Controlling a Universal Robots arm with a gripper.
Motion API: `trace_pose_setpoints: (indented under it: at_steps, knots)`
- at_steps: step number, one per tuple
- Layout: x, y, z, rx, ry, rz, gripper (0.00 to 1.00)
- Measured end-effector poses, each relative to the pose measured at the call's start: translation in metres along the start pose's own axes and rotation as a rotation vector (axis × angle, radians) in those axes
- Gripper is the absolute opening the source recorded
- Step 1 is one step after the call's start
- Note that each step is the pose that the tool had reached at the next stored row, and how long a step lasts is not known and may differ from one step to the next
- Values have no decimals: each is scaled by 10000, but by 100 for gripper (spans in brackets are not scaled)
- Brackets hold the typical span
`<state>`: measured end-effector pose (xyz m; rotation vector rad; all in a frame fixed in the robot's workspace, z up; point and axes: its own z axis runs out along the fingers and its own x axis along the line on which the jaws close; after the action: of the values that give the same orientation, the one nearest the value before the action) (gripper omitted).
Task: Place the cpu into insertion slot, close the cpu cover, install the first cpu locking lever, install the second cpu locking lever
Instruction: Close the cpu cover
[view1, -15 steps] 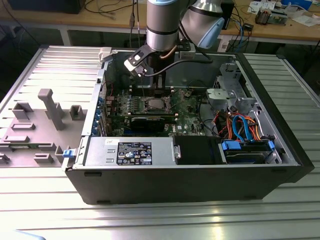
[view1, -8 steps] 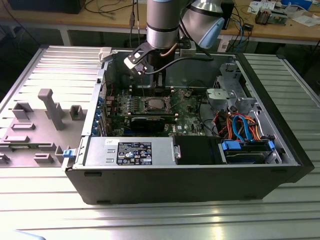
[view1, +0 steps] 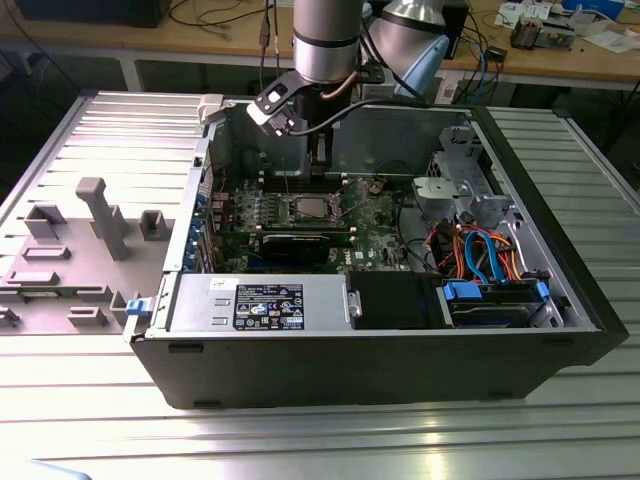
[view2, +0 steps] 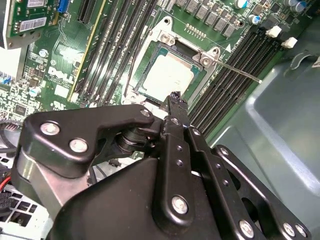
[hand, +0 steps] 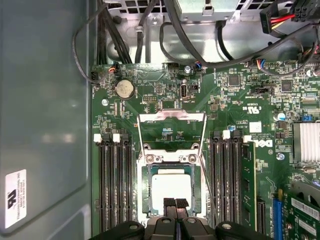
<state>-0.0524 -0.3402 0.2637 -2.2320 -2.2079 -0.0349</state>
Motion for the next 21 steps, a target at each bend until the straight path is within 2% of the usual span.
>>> trace_pose_setpoints:
  at_steps: [5, 12, 21]
  knots:
    - [1, 0, -63, -9, 0, -1, 11]
    - [1, 7, -69, -9, 0, -3, 11]
    - [3, 100, -67, -11, 1, -3, 11]
